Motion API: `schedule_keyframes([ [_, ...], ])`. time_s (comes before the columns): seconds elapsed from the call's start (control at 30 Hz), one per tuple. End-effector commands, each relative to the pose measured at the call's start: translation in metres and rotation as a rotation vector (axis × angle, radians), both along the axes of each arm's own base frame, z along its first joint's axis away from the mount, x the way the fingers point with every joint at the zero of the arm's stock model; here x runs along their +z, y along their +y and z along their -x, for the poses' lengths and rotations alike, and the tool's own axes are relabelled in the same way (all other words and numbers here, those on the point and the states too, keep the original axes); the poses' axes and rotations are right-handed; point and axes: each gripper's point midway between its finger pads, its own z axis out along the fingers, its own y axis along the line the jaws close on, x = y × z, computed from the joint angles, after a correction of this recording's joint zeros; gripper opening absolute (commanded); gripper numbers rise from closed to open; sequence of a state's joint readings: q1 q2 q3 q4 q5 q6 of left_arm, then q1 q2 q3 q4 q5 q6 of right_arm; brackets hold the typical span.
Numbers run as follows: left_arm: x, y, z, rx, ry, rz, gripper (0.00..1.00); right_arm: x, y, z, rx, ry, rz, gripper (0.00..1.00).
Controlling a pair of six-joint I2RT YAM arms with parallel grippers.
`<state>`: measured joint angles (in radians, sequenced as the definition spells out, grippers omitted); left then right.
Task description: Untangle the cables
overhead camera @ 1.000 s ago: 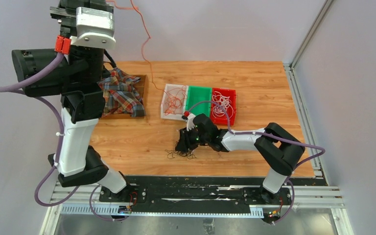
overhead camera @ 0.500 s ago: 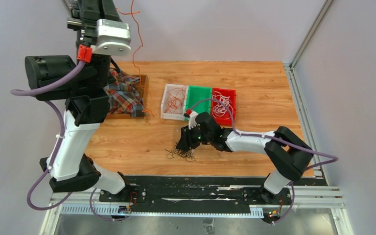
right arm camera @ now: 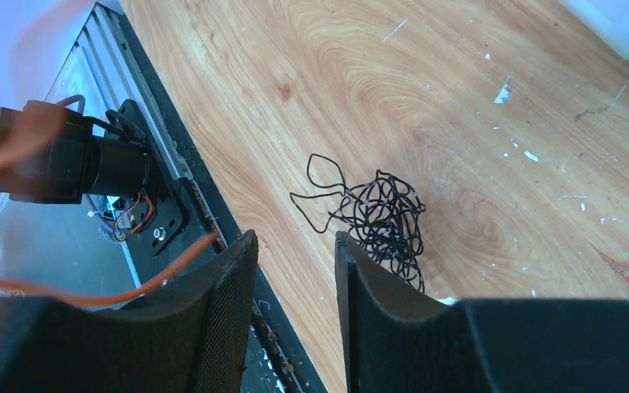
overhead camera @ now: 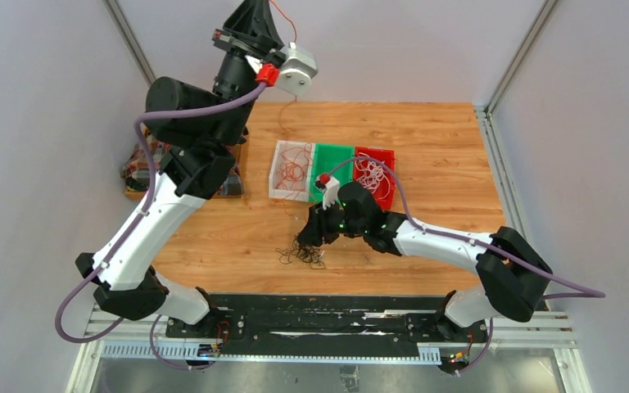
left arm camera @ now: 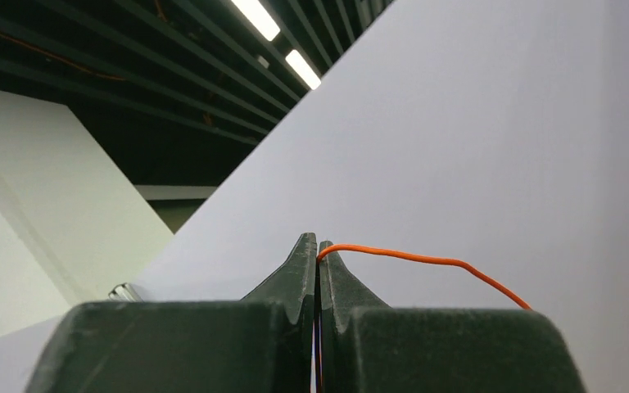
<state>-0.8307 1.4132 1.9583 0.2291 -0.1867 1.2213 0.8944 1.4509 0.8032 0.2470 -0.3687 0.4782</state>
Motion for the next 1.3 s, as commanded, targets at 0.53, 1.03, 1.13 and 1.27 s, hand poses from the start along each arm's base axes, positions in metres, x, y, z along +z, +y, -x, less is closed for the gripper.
schedule_keyframes([
  [0.53,-0.048,0.022,-0.087,0.17,0.121,-0.019,0.0,-0.011,-0.047,-0.032,-0.202,0.023,0.066,0.4],
  [1.03,-0.125,0.011,-0.126,0.205,0.247,-0.111,0.01,-0.006,-0.076,-0.04,-0.307,0.019,0.088,0.4],
  [1.13,-0.151,0.008,-0.141,0.22,0.286,-0.144,0.01,0.0,-0.08,-0.04,-0.314,0.007,0.084,0.4],
  [1.27,-0.168,0.008,-0.162,0.243,0.312,-0.163,0.0,0.004,-0.088,-0.041,-0.335,-0.002,0.086,0.4],
])
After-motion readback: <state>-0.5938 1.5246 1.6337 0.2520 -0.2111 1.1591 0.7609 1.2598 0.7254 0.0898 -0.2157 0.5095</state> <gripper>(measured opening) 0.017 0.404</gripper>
